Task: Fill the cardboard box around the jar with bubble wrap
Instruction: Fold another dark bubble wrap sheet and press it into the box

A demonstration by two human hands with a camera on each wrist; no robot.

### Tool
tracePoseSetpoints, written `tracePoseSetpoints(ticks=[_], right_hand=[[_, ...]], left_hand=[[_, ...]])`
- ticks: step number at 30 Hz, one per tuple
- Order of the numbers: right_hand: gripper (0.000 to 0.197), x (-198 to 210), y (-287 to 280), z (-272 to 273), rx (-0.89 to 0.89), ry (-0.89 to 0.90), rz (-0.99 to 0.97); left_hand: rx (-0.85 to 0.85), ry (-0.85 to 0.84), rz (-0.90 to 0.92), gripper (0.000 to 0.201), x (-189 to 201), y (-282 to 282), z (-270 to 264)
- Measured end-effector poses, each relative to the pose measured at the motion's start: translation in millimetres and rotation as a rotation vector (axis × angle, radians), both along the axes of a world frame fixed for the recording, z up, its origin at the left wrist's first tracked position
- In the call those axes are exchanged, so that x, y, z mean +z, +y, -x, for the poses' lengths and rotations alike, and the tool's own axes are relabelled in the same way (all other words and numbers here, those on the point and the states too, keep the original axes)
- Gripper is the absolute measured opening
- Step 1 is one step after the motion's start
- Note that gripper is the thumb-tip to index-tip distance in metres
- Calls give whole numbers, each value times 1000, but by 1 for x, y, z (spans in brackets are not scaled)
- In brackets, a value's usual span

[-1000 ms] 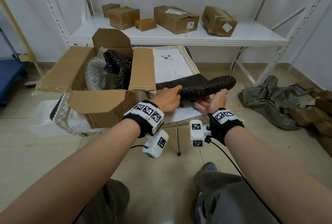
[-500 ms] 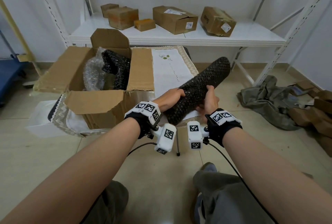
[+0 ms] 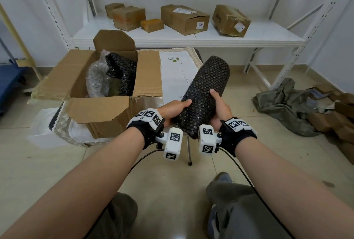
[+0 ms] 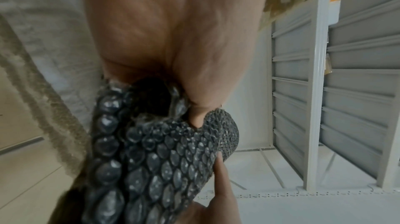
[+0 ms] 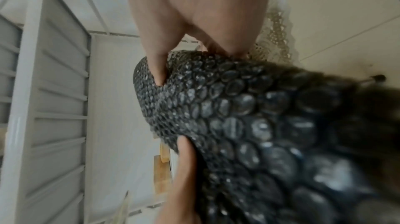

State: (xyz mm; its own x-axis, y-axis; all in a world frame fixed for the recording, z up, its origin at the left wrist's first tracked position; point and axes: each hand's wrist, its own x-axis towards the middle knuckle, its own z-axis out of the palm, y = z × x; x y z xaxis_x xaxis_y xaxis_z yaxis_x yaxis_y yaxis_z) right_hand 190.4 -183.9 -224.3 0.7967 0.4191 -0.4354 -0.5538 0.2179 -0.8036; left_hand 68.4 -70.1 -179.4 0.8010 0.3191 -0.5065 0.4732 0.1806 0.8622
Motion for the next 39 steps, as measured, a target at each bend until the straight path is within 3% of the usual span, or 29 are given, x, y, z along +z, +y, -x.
tracePoseSetpoints(ticks=[3, 5, 9, 17, 21, 25, 28, 32, 33, 35, 37, 39], right_hand=[[91, -13, -1, -10, 20, 62, -11], [96, -26, 1, -23, 3, 70, -21], [70, -26, -2, -27, -73, 28, -34], [73, 10, -11, -14, -172, -11, 1], [57, 18, -17, -9, -252, -41, 26], [43, 25, -26, 1, -313, -61, -18], [53, 26, -29, 1, -320, -41, -107], [86, 5, -24, -26, -267, -8, -190], [84, 10, -24, -25, -251, -23, -200], [60, 41, -26, -3, -233, -103, -215], [35, 61, -27, 9, -204, -224, -235], [29, 73, -26, 15, -147, -301, -279]], left_hand=[[-42, 33, -174, 62, -14, 9, -3], [-10, 31, -256, 52, -18, 14, -2], [6, -10, -377, 34, -19, 20, -1], [47, -161, -351, 33, -13, 14, -2], [71, -248, -322, 41, -4, 0, -3], [5, -269, -448, 54, 14, -15, -13], [-20, -288, -598, 51, 32, -22, -21], [-32, -267, -772, 35, 54, -24, -26], [-50, -236, -808, 29, 58, -22, -25], [-96, -148, -832, 30, 65, -19, -24], [-127, -105, -796, 40, 72, -15, -19], [-98, -142, -718, 58, 78, -13, -16]])
